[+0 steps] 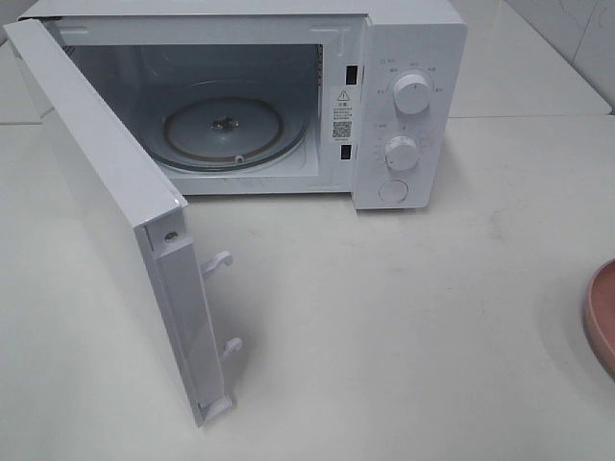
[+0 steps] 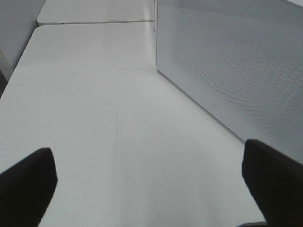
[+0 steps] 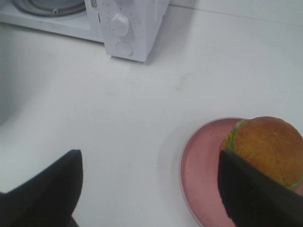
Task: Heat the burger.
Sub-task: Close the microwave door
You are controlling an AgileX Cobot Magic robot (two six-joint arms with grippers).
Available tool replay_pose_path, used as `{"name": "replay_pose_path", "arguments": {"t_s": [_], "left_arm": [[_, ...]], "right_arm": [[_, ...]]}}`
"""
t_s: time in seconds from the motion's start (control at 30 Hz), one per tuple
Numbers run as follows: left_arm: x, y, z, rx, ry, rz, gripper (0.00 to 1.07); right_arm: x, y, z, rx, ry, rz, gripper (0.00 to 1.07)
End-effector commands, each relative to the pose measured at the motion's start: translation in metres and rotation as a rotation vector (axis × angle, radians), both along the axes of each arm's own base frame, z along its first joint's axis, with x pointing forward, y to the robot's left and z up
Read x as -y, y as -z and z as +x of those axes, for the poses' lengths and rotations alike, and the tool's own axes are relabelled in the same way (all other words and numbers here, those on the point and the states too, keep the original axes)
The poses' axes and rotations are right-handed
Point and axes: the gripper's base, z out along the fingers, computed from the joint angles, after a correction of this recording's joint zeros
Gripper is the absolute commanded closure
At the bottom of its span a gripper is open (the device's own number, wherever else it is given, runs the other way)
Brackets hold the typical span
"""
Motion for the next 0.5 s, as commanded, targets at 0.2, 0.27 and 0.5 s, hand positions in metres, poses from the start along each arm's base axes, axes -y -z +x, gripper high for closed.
{"name": "replay_pose_path", "arguments": {"t_s": [0.2,0.27,0.5], "left_arm": [[0.000,0.001,0.000,0.010,-0.003,-0.003,0.07],[0.000,0.001,0.000,0.010,-0.003,-0.003,0.07],[0.000,0.001,0.000,0.010,-0.003,-0.003,0.07]], "right_arm": [[0.006,0.031,-0.026,0.089,0.100,0.033,0.31],[0.007,0.034,-0.028,0.099,0.111,0.035,0.31],[0.007,0.048,-0.036,0.120,0.165,0.037,0.31]]}}
